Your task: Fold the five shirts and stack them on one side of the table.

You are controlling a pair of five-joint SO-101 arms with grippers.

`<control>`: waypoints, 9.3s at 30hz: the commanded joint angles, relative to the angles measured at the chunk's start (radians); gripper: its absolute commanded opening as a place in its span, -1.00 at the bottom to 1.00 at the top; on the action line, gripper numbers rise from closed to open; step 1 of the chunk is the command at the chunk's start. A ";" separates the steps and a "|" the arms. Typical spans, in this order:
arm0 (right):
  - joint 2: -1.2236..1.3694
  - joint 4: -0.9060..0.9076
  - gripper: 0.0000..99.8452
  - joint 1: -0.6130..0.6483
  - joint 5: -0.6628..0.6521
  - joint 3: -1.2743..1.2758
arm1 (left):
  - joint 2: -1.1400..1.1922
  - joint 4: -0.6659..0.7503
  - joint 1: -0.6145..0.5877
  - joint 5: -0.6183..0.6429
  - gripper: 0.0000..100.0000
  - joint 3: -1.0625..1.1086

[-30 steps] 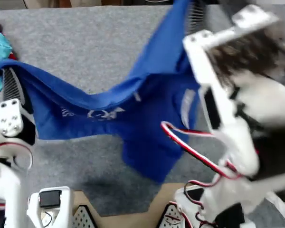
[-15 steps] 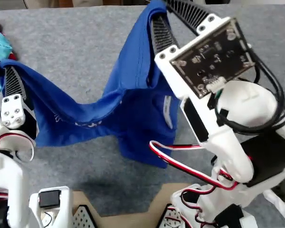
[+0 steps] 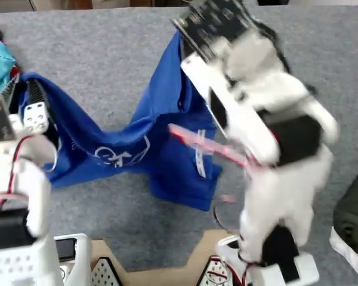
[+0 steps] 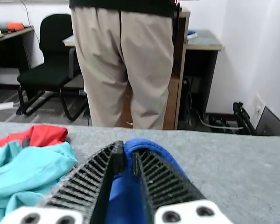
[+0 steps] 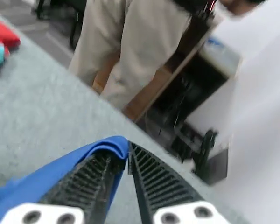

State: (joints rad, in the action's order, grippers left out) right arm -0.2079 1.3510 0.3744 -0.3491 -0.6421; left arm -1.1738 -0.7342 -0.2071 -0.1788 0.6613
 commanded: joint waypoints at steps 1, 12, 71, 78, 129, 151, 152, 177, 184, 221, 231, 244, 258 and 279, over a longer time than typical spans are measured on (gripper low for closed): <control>0.087 -0.176 -0.99 -0.050 0.069 0.085 | 0.001 0.143 -0.015 -0.003 -0.96 0.115; 0.443 -0.479 -0.99 -0.073 0.118 0.093 | 0.012 0.457 -0.008 -0.005 -0.96 0.385; 0.883 -0.390 -0.99 -0.116 0.121 -0.871 | 1.076 0.106 -0.133 -0.052 -0.96 -0.878; 0.803 -0.301 -0.99 -0.116 0.121 -1.015 | 1.076 -0.215 -0.175 -0.052 -0.96 -1.132; 0.007 0.095 -0.99 0.025 0.129 -0.969 | 0.397 -1.017 -0.270 -0.012 -0.96 -1.447; 0.653 -0.440 -0.99 -0.033 0.183 -0.298 | 0.401 0.296 -0.190 -0.037 -0.96 0.117; 0.688 -0.451 -0.99 -0.036 0.183 -0.298 | 0.407 0.411 -0.180 -0.069 -0.96 0.203; 0.687 0.428 -0.99 -0.033 -0.015 -0.527 | 0.621 -0.393 -0.210 -0.250 -0.96 -0.137; 0.521 0.436 -0.99 -0.045 -0.015 -0.326 | 0.587 -0.597 -0.213 -0.253 -0.96 -0.172; -0.858 0.394 -0.99 -0.047 -0.155 1.276 | 0.291 -0.729 -0.433 -0.480 -0.96 0.095; -0.858 0.394 -0.97 -0.047 -0.161 1.276 | 0.291 -0.735 -0.434 -0.480 -0.96 0.095; -0.849 0.393 -0.61 -0.045 -0.163 1.150 | 0.289 -0.784 -0.476 -0.482 -0.38 0.020; -0.056 0.117 -0.99 -0.039 -0.074 0.743 | 0.302 -0.552 -0.101 -0.166 -0.96 -0.002; 0.848 0.112 -0.99 -0.047 -0.071 0.145 | 0.654 -0.213 -0.138 -0.141 -0.96 0.158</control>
State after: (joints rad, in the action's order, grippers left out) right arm 0.6283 1.4661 0.3437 -0.4289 -0.4488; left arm -0.6598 -0.9582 -0.3084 -0.3736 0.9590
